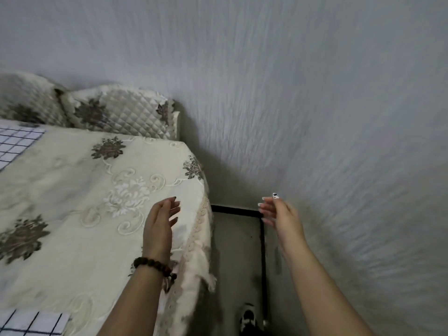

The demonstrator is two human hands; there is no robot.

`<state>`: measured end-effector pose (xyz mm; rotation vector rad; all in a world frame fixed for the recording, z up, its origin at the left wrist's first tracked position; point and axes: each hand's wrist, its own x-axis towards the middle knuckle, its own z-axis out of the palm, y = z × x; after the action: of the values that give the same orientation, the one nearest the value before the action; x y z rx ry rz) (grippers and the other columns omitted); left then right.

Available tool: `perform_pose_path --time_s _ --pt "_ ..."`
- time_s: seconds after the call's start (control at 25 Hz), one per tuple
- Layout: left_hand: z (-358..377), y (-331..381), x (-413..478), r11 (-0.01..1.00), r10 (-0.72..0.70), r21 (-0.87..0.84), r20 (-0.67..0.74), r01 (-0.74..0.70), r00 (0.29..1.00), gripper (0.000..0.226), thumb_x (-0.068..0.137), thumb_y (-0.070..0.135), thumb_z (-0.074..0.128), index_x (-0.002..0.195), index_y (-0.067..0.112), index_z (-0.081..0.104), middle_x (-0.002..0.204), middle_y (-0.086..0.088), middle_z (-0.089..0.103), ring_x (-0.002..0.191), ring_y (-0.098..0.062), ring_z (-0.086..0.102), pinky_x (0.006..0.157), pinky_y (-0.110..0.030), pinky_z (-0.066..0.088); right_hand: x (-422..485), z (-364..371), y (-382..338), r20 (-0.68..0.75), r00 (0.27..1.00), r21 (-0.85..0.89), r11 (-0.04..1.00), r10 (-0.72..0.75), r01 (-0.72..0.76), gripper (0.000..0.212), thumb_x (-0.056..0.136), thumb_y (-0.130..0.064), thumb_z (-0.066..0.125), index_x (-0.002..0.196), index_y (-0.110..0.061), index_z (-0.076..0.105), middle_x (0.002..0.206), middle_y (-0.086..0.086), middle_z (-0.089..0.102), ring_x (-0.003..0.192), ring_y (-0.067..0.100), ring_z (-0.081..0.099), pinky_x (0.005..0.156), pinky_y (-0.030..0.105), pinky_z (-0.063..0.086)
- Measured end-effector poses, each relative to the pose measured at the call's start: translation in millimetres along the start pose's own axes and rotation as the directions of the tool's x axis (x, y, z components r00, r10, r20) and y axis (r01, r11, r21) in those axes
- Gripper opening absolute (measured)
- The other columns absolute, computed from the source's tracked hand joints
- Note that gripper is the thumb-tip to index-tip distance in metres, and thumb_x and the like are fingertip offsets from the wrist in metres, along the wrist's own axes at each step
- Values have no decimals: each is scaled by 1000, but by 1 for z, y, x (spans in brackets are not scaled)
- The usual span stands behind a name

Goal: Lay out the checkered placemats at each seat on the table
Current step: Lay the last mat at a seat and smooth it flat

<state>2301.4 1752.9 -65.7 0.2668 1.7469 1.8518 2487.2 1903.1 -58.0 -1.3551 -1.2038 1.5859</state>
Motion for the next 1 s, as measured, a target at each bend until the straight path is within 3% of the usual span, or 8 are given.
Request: perform_pose_path --time_s 0.2,0.44,0.72,0.84,1.0 --pt "-39 12 47 999 15 -37 -265 -26 964 24 97 25 44 106 16 64 113 -5 67 108 -18 62 93 -37 48 74 95 -14 222 975 -53 999 13 -2 26 94 -25 47 81 -15 68 80 5 71 76 18 65 61 26 47" --pt "-70 33 83 992 30 -80 -610 -99 792 25 98 26 43 106 15 64 113 -6 66 109 -20 61 96 -40 47 138 219 -35 500 860 -121 992 97 -42 23 93 -17 46 86 -8 66 83 13 68 72 21 64 61 27 49" --pt "-92 46 76 967 -22 -146 -862 -207 506 26 97 26 45 106 13 65 111 -5 66 108 -21 62 95 -41 48 124 333 -50 803 572 -247 967 169 61 24 94 -16 44 89 -8 67 88 14 69 84 24 65 74 36 51" --pt "-108 48 61 952 -60 -167 -923 -256 379 26 97 22 45 109 9 63 111 -7 66 108 -21 61 95 -40 47 93 371 -41 870 444 -295 948 215 120 25 95 -17 44 88 -9 66 86 12 68 82 24 64 74 36 50" --pt "-136 50 45 943 -80 -161 -959 -291 273 29 97 21 43 113 5 62 115 -11 65 110 -22 60 97 -39 46 41 408 -17 915 304 -325 930 264 169 24 95 -20 45 86 -11 66 84 10 66 81 23 64 72 35 49"
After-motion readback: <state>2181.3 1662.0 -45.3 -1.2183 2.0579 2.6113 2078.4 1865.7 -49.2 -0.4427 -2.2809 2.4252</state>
